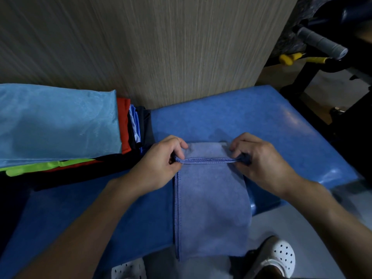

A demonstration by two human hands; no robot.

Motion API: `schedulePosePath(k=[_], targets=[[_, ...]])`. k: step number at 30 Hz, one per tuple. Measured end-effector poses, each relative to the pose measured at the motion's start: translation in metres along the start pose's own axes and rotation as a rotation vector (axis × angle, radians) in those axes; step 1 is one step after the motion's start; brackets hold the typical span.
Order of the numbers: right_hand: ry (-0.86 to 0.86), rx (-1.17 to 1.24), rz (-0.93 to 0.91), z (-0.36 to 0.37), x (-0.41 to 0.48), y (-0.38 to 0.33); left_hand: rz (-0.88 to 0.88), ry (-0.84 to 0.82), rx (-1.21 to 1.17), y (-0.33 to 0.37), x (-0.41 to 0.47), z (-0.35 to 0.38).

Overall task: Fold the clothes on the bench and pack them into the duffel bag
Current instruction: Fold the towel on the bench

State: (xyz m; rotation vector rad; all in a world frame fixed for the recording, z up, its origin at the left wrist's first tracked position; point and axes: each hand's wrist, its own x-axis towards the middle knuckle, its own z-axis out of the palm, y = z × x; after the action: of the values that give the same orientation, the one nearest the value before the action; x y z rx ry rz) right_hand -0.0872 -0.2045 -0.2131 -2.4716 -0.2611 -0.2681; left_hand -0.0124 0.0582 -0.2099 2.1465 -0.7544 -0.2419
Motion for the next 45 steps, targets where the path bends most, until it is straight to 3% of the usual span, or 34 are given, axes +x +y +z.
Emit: schedulePosePath(k=[13, 16, 21, 29, 36, 40, 45], targets=[[-0.140, -0.020, 0.005, -0.006, -0.004, -0.005, 0.141, -0.093, 0.130, -0.009, 0.001, 0.001], [-0.127, -0.026, 0.052, -0.003, -0.004, -0.005, 0.082, -0.139, 0.156, -0.007, -0.001, -0.002], [-0.051, -0.023, 0.126, 0.005, -0.002, -0.008, 0.033, -0.032, 0.141, 0.000, -0.001, 0.003], [-0.180, 0.032, 0.318, -0.004, -0.002, -0.005, -0.158, -0.048, 0.328, 0.006, 0.000, 0.004], [-0.141, 0.062, 0.278, -0.003, 0.003, -0.010, -0.242, -0.024, 0.172, 0.019, -0.002, 0.004], [0.070, -0.169, 0.112, 0.000, 0.005, -0.017, -0.055, 0.120, 0.200, 0.020, -0.001, 0.005], [-0.050, -0.226, -0.030, -0.009, -0.007, -0.012, 0.109, -0.032, 0.294, 0.017, -0.005, -0.003]])
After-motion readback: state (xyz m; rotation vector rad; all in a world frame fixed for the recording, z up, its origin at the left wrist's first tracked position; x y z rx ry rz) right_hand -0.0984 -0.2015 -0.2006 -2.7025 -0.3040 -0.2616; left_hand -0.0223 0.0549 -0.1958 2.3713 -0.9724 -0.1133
